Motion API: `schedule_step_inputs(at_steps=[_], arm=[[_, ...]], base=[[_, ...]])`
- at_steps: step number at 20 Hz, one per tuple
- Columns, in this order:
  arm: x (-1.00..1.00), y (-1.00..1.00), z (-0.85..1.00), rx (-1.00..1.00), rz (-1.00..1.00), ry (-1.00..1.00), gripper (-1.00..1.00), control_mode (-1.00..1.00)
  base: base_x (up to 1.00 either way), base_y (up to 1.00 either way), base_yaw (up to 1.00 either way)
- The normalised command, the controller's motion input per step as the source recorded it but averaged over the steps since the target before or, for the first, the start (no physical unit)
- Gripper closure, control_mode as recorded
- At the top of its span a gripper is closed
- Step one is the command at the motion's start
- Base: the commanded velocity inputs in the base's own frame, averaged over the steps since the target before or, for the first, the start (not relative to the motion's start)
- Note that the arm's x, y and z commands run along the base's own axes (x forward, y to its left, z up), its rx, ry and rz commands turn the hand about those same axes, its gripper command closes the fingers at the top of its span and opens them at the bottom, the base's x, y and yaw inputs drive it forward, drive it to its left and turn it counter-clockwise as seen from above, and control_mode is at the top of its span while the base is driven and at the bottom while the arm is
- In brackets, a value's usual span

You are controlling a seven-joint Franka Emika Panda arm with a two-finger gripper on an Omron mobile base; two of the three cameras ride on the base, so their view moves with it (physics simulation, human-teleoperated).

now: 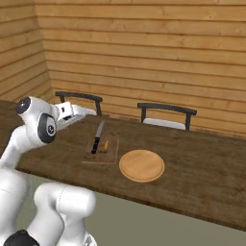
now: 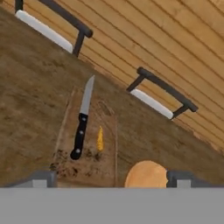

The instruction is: Pick up the knife from the drawer and place it on the cutting board. Then place the meat from the plate to the cutting board.

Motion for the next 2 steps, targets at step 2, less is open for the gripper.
schedule_step_inputs(at_steps=[2], arm=[[0.44, 0.7, 0.4, -0.43, 0.0, 0.45, -1.0, -1.0]], base=[[0.0, 0.0, 0.0]])
